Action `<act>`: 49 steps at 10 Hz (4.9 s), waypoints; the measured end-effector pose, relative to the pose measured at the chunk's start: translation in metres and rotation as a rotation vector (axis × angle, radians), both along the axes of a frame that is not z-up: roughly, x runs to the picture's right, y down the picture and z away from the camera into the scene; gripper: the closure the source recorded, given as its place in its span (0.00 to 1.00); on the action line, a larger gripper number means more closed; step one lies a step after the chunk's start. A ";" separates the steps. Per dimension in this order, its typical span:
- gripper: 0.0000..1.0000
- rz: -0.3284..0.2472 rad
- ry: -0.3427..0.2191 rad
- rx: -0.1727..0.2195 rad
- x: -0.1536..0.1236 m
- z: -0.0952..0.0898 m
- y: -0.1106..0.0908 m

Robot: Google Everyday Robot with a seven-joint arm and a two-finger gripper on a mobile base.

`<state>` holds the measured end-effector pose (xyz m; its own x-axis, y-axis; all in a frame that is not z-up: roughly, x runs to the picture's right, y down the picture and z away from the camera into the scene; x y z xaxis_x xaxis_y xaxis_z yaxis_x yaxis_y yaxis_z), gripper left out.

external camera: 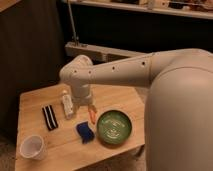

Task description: Place the white sponge in the ceramic cup

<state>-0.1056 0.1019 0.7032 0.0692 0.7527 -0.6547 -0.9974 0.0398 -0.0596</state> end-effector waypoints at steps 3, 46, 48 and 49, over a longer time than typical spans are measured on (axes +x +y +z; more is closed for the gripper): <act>0.35 0.000 0.000 0.000 0.000 0.000 0.000; 0.35 -0.230 -0.345 -0.088 -0.049 0.084 0.077; 0.35 -0.226 -0.348 -0.098 -0.049 0.080 0.083; 0.35 -0.228 -0.345 -0.099 -0.052 0.078 0.086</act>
